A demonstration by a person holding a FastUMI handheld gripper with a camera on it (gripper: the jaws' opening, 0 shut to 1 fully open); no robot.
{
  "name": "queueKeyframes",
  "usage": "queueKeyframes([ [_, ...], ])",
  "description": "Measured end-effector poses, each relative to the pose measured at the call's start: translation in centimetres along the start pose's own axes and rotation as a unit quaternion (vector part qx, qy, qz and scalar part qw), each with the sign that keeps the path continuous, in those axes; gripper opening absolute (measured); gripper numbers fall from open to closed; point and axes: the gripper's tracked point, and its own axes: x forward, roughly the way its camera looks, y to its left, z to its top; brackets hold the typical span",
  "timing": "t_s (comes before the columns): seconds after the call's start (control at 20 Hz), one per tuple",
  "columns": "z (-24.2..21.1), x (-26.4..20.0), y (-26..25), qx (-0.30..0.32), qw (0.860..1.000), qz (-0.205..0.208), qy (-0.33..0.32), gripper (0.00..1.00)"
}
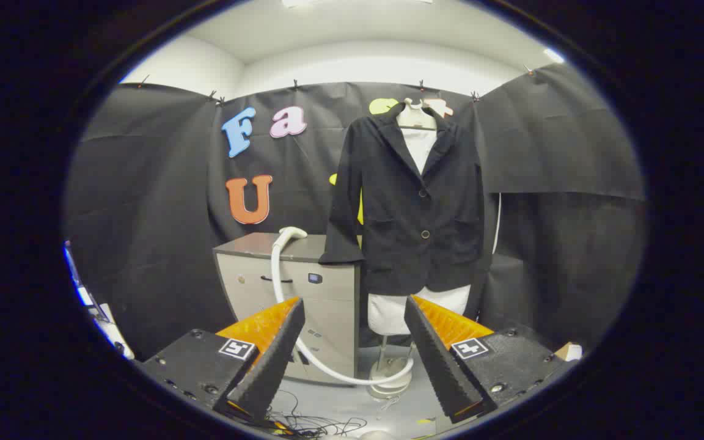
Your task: Iron the clothes twice with a garment steamer, once on the left side and once on the right side.
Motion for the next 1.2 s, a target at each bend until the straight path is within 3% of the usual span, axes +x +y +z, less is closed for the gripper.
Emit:
queueKeyframes([
  [0.8,0.4,1.0,2.9,-0.011,1.0,0.011,0.006,1.0],
  [1.2,4.1,7.4,5.3,-0.002,1.0,0.015,0.002,1.0],
])
